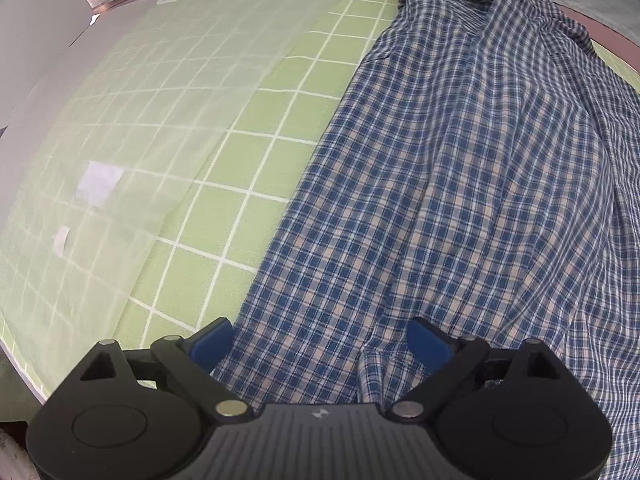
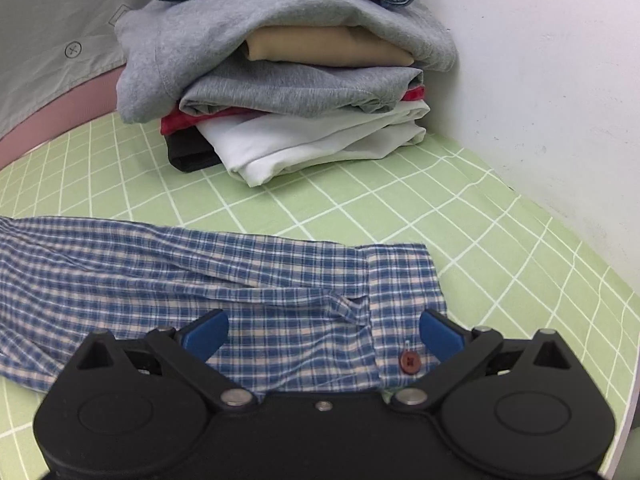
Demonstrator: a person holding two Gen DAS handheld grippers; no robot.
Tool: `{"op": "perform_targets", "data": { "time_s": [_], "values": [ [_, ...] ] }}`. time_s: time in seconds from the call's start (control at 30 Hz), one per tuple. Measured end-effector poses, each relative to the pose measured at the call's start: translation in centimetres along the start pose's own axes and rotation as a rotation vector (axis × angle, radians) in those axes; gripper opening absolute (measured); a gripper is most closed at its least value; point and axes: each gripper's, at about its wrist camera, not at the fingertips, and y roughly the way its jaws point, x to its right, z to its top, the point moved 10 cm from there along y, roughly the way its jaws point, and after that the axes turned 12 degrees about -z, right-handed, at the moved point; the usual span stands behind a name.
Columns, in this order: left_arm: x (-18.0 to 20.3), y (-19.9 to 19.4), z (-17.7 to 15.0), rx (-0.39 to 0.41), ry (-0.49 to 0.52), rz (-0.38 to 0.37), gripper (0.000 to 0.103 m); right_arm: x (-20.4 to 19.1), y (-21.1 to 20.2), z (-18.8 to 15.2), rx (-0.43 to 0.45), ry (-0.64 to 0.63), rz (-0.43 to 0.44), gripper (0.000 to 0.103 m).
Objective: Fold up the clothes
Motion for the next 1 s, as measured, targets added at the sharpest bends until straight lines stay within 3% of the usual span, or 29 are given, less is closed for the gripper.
{"op": "perform_targets", "data": {
  "time_s": [0.13,0.23,0.27,0.3,0.4,0.6,0.73,0.9,1.0],
  "values": [
    [-0.4,0.2,-0.1,-0.009,-0.026,0.013,0.102,-0.6,0.4,0.1,0.003,0.0,0.011,0.101],
    [-0.8,0.5,-0.1,-0.013,-0.056,-0.003,0.103,-0.4,0.3,0.2,-0.017,0.065,0.029,0.081],
    [-0.8,0.5,-0.2,-0.011,-0.056,-0.01,0.103,-0.2,0.3,0.3,-0.022,0.082,0.026,0.068],
    [-0.9,0.6,-0.2,-0.009,-0.055,-0.017,0.103,-0.1,0.1,0.4,-0.024,0.087,0.028,0.047],
    [-1.3,0.8,-0.3,-0.002,-0.067,-0.043,0.103,0.2,-0.4,0.5,-0.033,0.085,0.06,0.012],
    [-1.8,1.0,-0.7,0.029,-0.082,-0.079,0.103,0.2,-5.0,1.1,0.04,0.083,0.127,0.009],
    [-1.7,0.8,-0.9,0.049,-0.069,-0.082,0.103,-2.2,-10.0,1.5,0.102,0.049,0.198,0.009],
    [-1.4,0.9,-0.3,0.048,-0.053,-0.087,0.103,-8.8,-18.6,0.2,0.176,-0.061,0.368,0.009],
    [-1.3,1.1,-0.1,0.054,-0.028,-0.096,0.103,-13.7,-24.0,-2.5,0.165,-0.119,0.508,0.009]
  ]
}}
